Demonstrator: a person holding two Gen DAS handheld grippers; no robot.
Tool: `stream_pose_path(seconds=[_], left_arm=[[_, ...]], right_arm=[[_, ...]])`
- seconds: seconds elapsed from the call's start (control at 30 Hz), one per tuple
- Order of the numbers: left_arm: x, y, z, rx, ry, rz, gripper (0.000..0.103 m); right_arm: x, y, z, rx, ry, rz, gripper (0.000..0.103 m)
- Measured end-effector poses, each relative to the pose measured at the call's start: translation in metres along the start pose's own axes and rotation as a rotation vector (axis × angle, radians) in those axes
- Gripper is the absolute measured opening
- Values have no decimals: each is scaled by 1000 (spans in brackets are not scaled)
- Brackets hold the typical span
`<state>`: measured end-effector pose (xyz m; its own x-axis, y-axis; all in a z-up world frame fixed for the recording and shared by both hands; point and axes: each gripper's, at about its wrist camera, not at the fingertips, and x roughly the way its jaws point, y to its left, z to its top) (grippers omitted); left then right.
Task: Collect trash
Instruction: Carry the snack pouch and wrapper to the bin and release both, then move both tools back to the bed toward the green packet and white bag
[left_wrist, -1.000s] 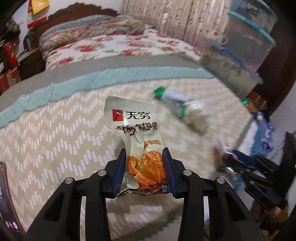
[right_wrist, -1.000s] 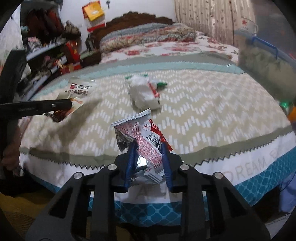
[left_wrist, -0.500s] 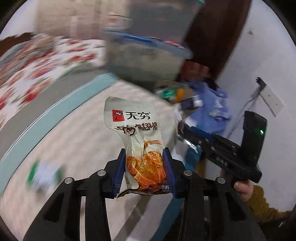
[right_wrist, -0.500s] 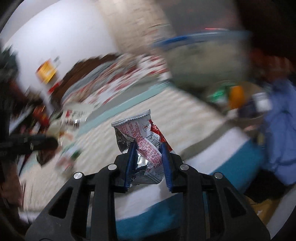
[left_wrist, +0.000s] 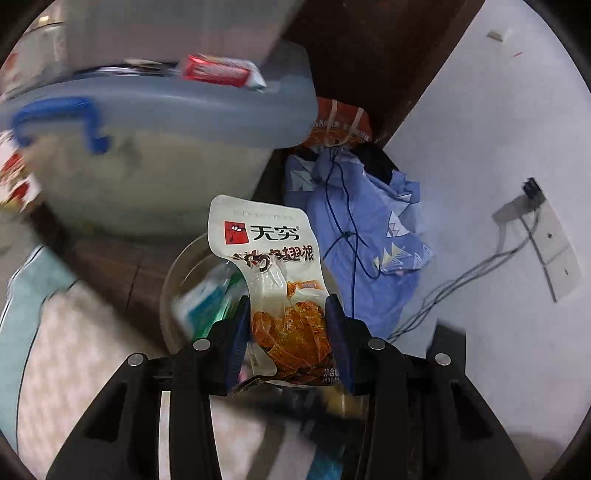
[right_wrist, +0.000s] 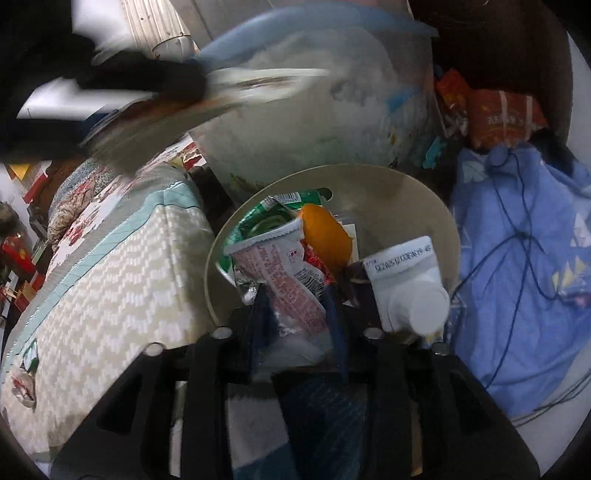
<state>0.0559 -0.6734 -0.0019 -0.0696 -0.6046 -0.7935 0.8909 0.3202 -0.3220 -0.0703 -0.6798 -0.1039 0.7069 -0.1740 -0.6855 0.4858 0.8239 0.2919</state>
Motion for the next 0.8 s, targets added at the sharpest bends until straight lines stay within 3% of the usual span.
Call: stream_pose_path(seconds=[0.03, 0.07, 0.23, 0.4, 0.5, 0.63, 0.7, 0.8], left_arm=[[15, -1, 8, 2, 15, 17, 42], [28, 0, 13, 3, 34, 34, 45], [66, 3, 22, 20, 79, 61, 61], [48, 7, 9, 2, 58, 40, 61], [11, 6, -9, 6, 14, 13, 61], [-69, 17, -61, -3, -66, -31, 61], [-120, 34, -103, -16, -114, 10, 61], [-189, 68, -166, -95, -175, 139, 62]], right_arm=[[1, -2, 0, 6, -15, 18, 70], [-1, -6, -1, 8, -30, 24, 74], [-17, -14, -14, 41, -134, 53, 74], [-43, -19, -20, 115, -240, 81, 74], [-55, -18, -20, 144, -275, 104, 74], [-80, -4, -22, 152, -308, 182, 74], [-86, 11, -25, 136, -286, 237, 74], [-83, 41, -32, 105, -216, 334, 74]])
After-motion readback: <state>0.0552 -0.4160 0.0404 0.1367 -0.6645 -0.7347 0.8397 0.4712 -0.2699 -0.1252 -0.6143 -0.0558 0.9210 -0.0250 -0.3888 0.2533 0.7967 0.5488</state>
